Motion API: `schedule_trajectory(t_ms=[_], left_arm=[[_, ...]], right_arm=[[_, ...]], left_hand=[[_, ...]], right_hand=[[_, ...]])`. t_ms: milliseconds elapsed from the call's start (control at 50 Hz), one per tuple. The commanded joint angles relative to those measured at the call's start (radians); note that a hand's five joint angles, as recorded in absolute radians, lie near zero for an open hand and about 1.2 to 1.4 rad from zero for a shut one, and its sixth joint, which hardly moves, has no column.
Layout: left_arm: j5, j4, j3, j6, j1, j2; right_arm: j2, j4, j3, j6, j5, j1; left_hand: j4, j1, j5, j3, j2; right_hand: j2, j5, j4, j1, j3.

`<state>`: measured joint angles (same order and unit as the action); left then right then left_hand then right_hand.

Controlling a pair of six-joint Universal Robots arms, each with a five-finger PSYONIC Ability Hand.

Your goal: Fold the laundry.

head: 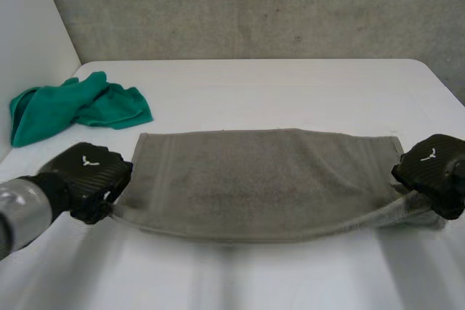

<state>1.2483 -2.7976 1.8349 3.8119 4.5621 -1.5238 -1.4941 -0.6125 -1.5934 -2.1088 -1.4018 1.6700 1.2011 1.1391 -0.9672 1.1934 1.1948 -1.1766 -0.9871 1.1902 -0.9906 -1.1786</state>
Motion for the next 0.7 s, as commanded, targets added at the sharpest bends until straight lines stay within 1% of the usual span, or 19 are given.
schedule_trajectory(t_ms=[20,60,80,120,160,180,220,260,300,360,480,620,680,700], left_arm=[[0.032,-0.152,-0.144,-0.026,-0.020,-0.304],[0.063,-0.197,-0.207,-0.058,-0.046,-0.377],[0.078,-0.216,-0.233,-0.072,-0.055,-0.401],[0.129,-0.285,-0.307,-0.112,-0.077,-0.473],[0.170,-0.333,-0.359,-0.127,-0.086,-0.521],[0.204,-0.370,-0.402,-0.132,-0.092,-0.562],[0.230,-0.405,-0.453,-0.132,-0.098,-0.611],[0.250,-0.448,-0.509,-0.130,-0.106,-0.672],[0.252,-0.477,-0.545,-0.130,-0.115,-0.713],[0.255,-0.539,-0.591,-0.130,-0.130,-0.766],[0.279,-0.678,-0.643,-0.127,-0.135,-0.831],[0.273,-0.738,-0.684,-0.126,-0.143,-0.889],[0.266,-0.761,-0.701,-0.126,-0.144,-0.915],[0.264,-0.772,-0.706,-0.126,-0.144,-0.923]], right_arm=[[0.196,0.167,0.042,-0.039,-0.009,0.013],[0.231,0.198,0.061,-0.063,-0.013,0.016],[0.271,0.229,0.090,-0.091,-0.019,0.023],[0.314,0.255,0.128,-0.118,-0.034,0.031],[0.379,0.292,0.193,-0.151,-0.069,0.051],[0.402,0.303,0.216,-0.158,-0.084,0.059],[0.464,0.335,0.295,-0.177,-0.135,0.079],[0.495,0.353,0.337,-0.181,-0.154,0.089],[0.544,0.384,0.395,-0.183,-0.173,0.108],[0.607,0.425,0.464,-0.183,-0.180,0.123],[0.692,0.479,0.561,-0.183,-0.195,0.140],[0.795,0.530,0.670,-0.178,-0.210,0.157],[0.833,0.540,0.708,-0.172,-0.236,0.163],[0.841,0.545,0.717,-0.171,-0.243,0.163]], left_hand=[[0.195,0.257,-0.255,0.203,0.201],[0.195,0.257,-0.255,0.203,0.201],[0.195,0.257,-0.255,0.203,0.201],[0.195,0.257,-0.255,0.203,0.201],[0.195,0.257,-0.255,0.203,0.201],[0.195,0.257,-0.255,0.203,0.201],[0.195,0.257,-0.255,0.203,0.201],[0.195,0.257,-0.255,0.203,0.201],[0.195,0.257,-0.255,0.203,0.201],[0.195,0.257,-0.255,0.203,0.201],[0.195,0.257,-0.255,0.203,0.201],[0.195,0.257,-0.255,0.203,0.201],[0.195,0.257,-0.255,0.203,0.201],[0.195,0.257,-0.255,0.203,0.201]], right_hand=[[-0.220,-0.235,0.206,-0.406,-0.218],[-0.220,-0.235,0.206,-0.406,-0.218],[-0.220,-0.235,0.206,-0.406,-0.218],[-0.220,-0.235,0.206,-0.406,-0.218],[-0.220,-0.235,0.206,-0.406,-0.218],[-0.220,-0.235,0.206,-0.406,-0.218],[-0.220,-0.235,0.206,-0.406,-0.218],[-0.220,-0.235,0.206,-0.406,-0.218],[-0.220,-0.235,0.206,-0.406,-0.218],[-0.220,-0.235,0.206,-0.406,-0.218],[-0.220,-0.235,0.206,-0.406,-0.218],[-0.220,-0.235,0.206,-0.406,-0.218],[-0.220,-0.235,0.206,-0.406,-0.218],[-0.165,-0.180,0.152,-0.351,-0.164]])
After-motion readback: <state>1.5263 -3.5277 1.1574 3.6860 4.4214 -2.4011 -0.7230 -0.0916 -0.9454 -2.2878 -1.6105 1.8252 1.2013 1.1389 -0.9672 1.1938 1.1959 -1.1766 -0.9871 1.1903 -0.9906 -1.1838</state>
